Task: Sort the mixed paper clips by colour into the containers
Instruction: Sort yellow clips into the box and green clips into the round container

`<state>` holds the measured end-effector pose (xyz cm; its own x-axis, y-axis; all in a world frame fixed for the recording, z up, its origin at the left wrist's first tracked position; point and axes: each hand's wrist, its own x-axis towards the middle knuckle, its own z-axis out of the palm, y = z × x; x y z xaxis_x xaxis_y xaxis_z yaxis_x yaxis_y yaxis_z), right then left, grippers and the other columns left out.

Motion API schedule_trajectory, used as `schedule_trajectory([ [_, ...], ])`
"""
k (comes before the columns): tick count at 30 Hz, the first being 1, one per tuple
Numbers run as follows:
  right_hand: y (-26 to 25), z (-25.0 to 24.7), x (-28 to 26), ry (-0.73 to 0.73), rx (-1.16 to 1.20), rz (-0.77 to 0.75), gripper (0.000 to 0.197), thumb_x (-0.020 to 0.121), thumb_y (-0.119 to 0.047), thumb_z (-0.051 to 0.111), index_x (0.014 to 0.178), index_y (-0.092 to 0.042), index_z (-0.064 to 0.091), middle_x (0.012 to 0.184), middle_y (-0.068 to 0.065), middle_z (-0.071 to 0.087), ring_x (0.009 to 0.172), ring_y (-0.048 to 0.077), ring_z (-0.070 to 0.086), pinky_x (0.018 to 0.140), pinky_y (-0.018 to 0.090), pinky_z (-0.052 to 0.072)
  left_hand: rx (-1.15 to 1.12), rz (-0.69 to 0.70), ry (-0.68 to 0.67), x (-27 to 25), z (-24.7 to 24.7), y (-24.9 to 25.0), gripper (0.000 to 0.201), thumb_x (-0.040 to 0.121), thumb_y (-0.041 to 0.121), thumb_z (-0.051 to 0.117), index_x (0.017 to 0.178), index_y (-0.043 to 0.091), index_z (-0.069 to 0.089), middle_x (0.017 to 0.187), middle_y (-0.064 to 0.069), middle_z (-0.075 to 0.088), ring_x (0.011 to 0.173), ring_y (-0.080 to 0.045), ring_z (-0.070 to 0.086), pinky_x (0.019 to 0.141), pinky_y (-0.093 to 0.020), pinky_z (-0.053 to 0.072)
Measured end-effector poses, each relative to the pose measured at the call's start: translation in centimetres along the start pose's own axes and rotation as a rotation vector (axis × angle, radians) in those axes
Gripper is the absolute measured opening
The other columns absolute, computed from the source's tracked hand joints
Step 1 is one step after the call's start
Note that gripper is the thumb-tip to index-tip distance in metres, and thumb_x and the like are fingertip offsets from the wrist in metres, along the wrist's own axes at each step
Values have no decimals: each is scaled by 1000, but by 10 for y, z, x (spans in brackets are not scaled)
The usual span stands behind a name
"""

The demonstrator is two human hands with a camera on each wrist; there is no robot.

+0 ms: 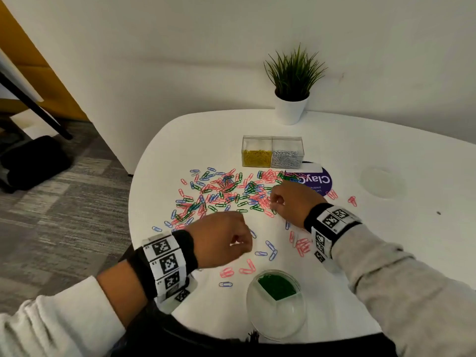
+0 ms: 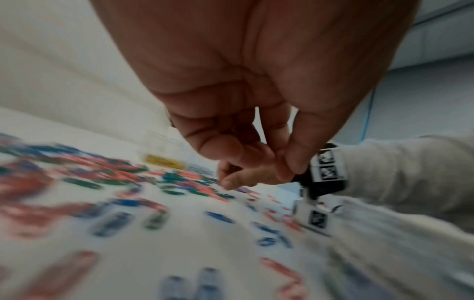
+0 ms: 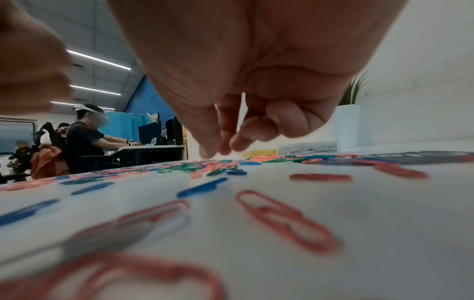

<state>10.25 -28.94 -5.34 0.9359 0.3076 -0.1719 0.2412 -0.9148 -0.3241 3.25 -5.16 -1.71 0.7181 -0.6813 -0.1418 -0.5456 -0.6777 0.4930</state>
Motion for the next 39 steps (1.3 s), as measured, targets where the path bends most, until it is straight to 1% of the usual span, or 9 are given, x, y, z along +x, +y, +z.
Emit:
schedule_trajectory([
  [4, -3, 0, 11, -51, -26, 49, 13, 90, -37, 63, 90, -24, 64, 94, -6, 58, 85, 16, 59, 78, 33, 51, 303, -328, -9, 2, -9, -36, 22, 95, 38, 49, 97, 30, 69, 100, 8, 53, 89, -15, 58, 78, -33, 51],
  [7, -2, 2, 12, -67, -12, 74, 8, 91, -28, 62, 92, -22, 66, 97, -3, 61, 88, 17, 60, 80, 32, 51, 335, -402, -37, 2, -6, -45, 27, 96, 47, 48, 96, 29, 69, 100, 7, 52, 92, -17, 57, 79, -32, 50],
  [11, 0, 3, 11, -75, -44, 97, 10, 92, -24, 56, 92, -19, 65, 99, -1, 63, 90, 18, 61, 82, 34, 53, 321, -322, 7, 2, 4, -46, 33, 92, 58, 53, 100, 30, 69, 97, 9, 50, 96, -14, 54, 80, -30, 46],
  [16, -2, 4, 9, -79, -115, 125, 16, 92, -28, 52, 95, -16, 61, 99, 1, 61, 88, 20, 60, 78, 35, 53, 354, -251, 20, 4, 19, -40, 27, 97, 47, 49, 110, 29, 65, 106, 7, 51, 108, -17, 49, 83, -34, 48],
  [20, -1, 3, 6, -78, -133, 134, 13, 94, -35, 51, 93, -22, 49, 94, -3, 48, 84, 17, 51, 75, 33, 47, 342, -234, 25, 5, 25, -41, 25, 98, 37, 43, 105, 23, 62, 104, 4, 52, 101, -20, 52, 80, -36, 50],
  [24, -1, 5, 6, -72, -125, 134, 18, 95, -31, 50, 103, -17, 57, 100, 1, 53, 85, 18, 51, 78, 34, 48, 336, -258, 13, 5, 30, -38, 25, 97, 30, 41, 105, 16, 59, 104, 0, 51, 98, -22, 51, 80, -37, 50],
  [32, -3, 4, 5, -108, -130, 156, 13, 89, -30, 53, 84, -19, 50, 84, 0, 51, 79, 20, 54, 67, 32, 43, 310, -276, -63, 1, 19, -37, 16, 91, 33, 47, 90, 19, 54, 96, 2, 51, 85, -19, 52, 76, -36, 50],
  [36, -4, 4, 3, -113, -154, 149, 23, 89, -30, 52, 70, -23, 41, 72, -5, 44, 67, 16, 48, 55, 28, 34, 5, -377, 128, -1, -14, -49, 11, 89, 22, 55, 84, 13, 58, 84, -2, 61, 72, -19, 57, 70, -37, 53],
  [39, -5, 2, 0, -99, -134, 150, 15, 89, -29, 51, 78, -20, 45, 74, -5, 45, 69, 16, 48, 60, 30, 36, -394, -533, 308, -7, -34, -76, 1, 91, 13, 59, 91, 13, 60, 72, -4, 69, 58, -19, 62, 58, -34, 54],
])
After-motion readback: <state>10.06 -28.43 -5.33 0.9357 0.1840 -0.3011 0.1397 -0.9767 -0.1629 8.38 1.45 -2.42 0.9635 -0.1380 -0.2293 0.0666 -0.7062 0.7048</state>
